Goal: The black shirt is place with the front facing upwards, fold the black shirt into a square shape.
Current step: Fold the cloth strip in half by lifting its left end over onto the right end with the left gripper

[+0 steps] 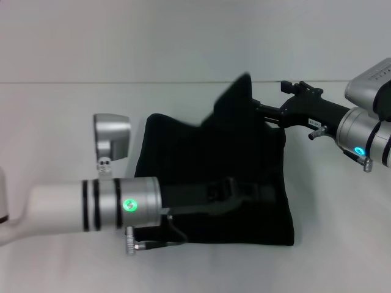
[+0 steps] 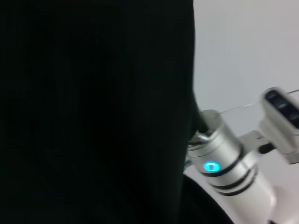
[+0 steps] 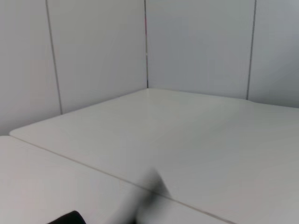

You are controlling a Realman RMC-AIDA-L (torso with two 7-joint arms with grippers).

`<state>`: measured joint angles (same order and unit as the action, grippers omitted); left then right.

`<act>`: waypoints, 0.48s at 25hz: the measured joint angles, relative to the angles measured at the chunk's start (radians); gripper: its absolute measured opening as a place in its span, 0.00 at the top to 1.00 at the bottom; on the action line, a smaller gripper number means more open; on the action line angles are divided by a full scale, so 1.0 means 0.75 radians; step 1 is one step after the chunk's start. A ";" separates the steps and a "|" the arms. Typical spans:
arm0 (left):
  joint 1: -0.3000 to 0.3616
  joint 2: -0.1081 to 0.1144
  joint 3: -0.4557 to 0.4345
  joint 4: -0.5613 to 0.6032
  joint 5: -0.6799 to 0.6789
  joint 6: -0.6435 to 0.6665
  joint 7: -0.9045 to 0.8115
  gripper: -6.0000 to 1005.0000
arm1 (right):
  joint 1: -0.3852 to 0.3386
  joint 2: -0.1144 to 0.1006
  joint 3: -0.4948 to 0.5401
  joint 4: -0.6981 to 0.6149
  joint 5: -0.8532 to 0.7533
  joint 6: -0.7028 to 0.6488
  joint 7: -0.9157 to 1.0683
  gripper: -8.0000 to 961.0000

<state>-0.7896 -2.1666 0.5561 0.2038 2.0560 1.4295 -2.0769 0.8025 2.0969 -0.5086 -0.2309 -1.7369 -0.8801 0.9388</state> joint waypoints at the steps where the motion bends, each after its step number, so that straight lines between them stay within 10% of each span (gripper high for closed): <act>1: -0.011 -0.001 0.003 -0.022 0.000 -0.029 0.021 0.97 | 0.000 0.000 0.002 0.000 0.000 0.007 -0.003 0.02; 12: -0.081 -0.009 0.049 -0.114 -0.004 -0.171 0.085 0.97 | -0.112 -0.007 0.033 -0.003 0.208 0.022 -0.004 0.02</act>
<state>-0.8503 -2.1734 0.5932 0.1185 2.0529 1.3014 -2.0130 0.7183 2.0913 -0.4839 -0.2328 -1.5809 -0.8633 0.9360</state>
